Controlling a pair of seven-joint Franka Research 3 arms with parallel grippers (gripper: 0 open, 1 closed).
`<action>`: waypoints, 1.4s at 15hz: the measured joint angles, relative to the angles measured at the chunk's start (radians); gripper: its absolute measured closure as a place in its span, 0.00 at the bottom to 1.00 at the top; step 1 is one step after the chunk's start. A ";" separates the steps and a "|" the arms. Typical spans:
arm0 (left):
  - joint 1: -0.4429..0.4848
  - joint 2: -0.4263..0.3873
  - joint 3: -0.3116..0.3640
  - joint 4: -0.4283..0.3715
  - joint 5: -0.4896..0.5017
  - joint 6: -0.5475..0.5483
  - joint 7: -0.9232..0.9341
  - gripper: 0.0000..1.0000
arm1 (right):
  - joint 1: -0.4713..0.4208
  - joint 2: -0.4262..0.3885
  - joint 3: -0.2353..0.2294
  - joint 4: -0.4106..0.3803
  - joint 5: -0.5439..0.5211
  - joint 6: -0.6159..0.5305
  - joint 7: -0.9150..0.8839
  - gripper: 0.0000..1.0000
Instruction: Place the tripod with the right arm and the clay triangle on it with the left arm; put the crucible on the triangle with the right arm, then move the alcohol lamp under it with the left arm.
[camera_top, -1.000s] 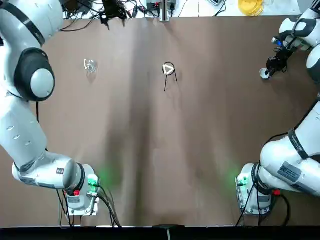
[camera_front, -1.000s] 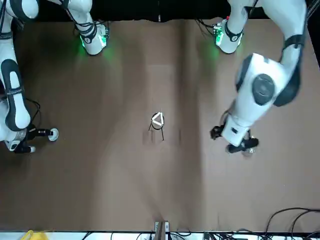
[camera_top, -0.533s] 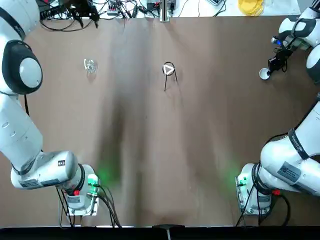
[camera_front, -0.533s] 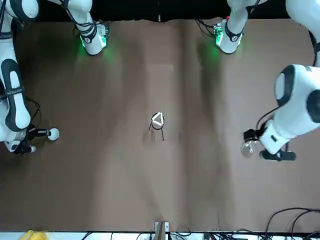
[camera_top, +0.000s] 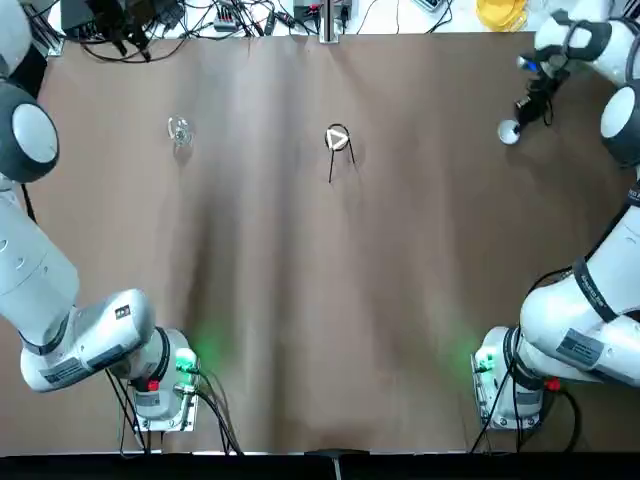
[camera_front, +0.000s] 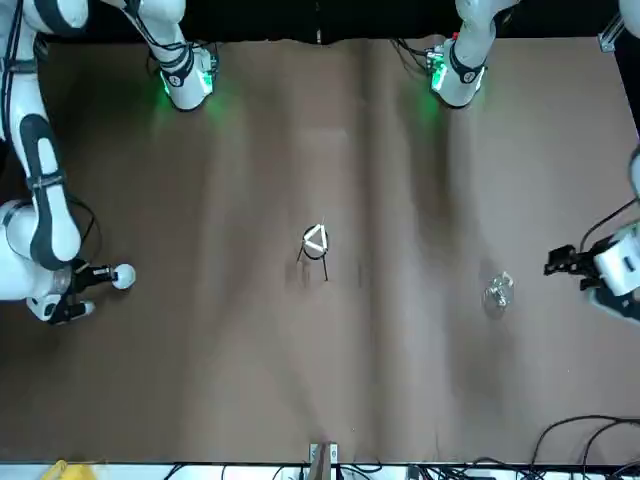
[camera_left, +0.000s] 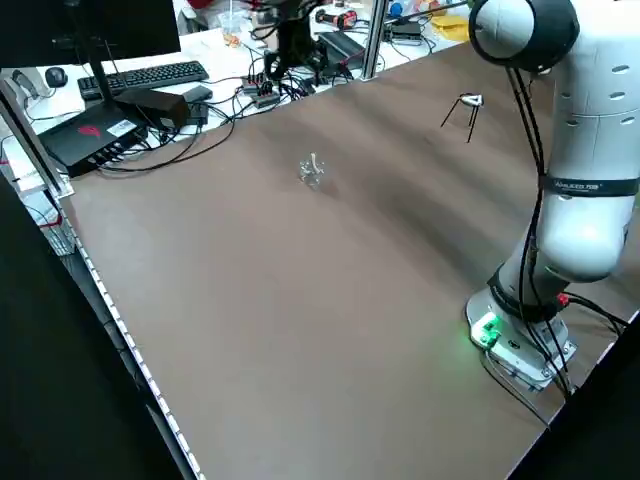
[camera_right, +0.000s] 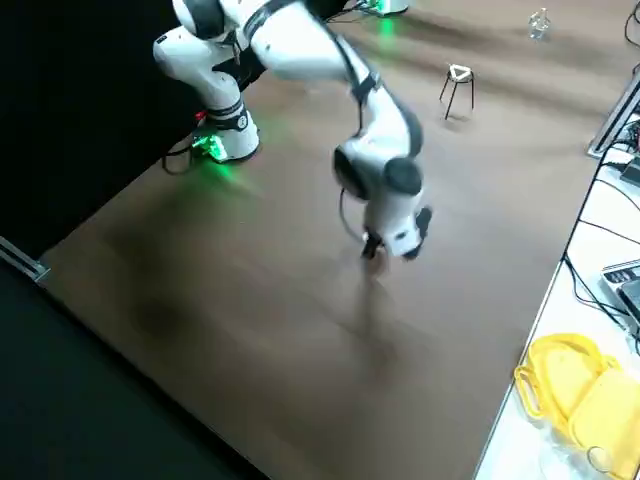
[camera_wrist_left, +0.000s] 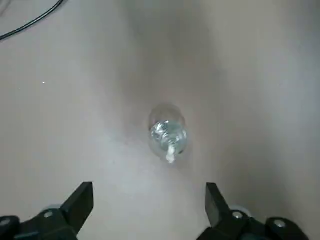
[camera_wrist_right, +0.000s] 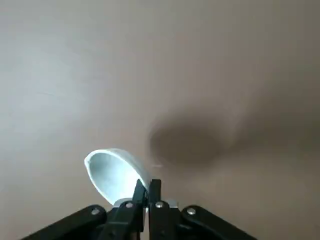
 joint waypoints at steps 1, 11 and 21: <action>0.032 0.004 0.000 -0.005 -0.018 0.000 0.076 0.01 | 0.026 -0.032 0.017 0.006 0.000 -0.042 0.004 0.95; 0.212 0.169 0.000 -0.017 -0.321 0.008 0.709 0.01 | 0.172 -0.239 0.349 0.012 0.061 -0.303 0.621 0.95; 0.303 0.360 0.009 -0.017 -0.705 0.067 1.568 0.01 | 0.414 -0.216 0.367 0.045 0.181 -0.104 1.087 0.95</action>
